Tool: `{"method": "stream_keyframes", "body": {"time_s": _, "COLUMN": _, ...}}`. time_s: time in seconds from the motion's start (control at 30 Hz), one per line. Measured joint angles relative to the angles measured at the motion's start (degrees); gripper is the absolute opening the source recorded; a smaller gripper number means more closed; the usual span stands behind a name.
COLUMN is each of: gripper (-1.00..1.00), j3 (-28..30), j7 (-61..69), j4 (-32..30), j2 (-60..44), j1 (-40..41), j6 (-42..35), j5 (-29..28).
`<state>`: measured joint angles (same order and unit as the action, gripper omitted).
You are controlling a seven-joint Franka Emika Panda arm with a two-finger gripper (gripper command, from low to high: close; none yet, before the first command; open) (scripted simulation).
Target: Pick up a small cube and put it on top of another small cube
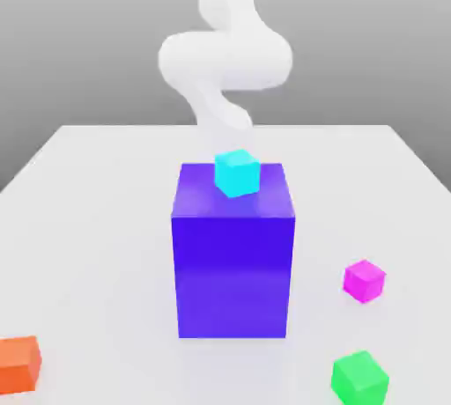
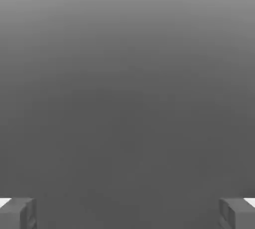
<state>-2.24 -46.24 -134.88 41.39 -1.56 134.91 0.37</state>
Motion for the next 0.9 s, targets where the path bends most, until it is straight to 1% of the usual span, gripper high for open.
{"method": "stream_keyframes", "body": {"time_s": 0.37, "gripper": 0.0, "j3": -11.9, "j7": -3.0, "j4": -15.2, "j2": -23.2, "j1": -8.4, "j6": 16.0, "j5": 0.5}}
{"method": "stream_keyframes", "body": {"time_s": 0.63, "gripper": 0.0, "j3": -19.6, "j7": -7.4, "j4": -26.3, "j2": -40.6, "j1": -15.5, "j6": 27.7, "j5": -2.0}}
{"method": "stream_keyframes", "body": {"time_s": 0.67, "gripper": 0.0, "j3": -19.4, "j7": -8.6, "j4": -26.9, "j2": -42.7, "j1": -16.9, "j6": 29.2, "j5": -3.5}}
{"method": "stream_keyframes", "body": {"time_s": 0.73, "gripper": 0.0, "j3": -16.6, "j7": -12.3, "j4": -26.7, "j2": -47.0, "j1": -18.6, "j6": 32.3, "j5": -8.3}}
{"method": "stream_keyframes", "body": {"time_s": 0.8, "gripper": 0.0, "j3": -12.2, "j7": -16.2, "j4": -25.9, "j2": -51.2, "j1": -21.8, "j6": 35.4, "j5": -13.6}}
{"method": "stream_keyframes", "body": {"time_s": 0.87, "gripper": 0.0, "j3": -6.6, "j7": -19.1, "j4": -25.0, "j2": -55.3, "j1": -26.5, "j6": 38.6, "j5": -17.3}}
{"method": "stream_keyframes", "body": {"time_s": 0.9, "gripper": -1.0, "j3": -3.9, "j7": -19.9, "j4": -24.6, "j2": -57.3, "j1": -29.0, "j6": 40.3, "j5": -18.4}}
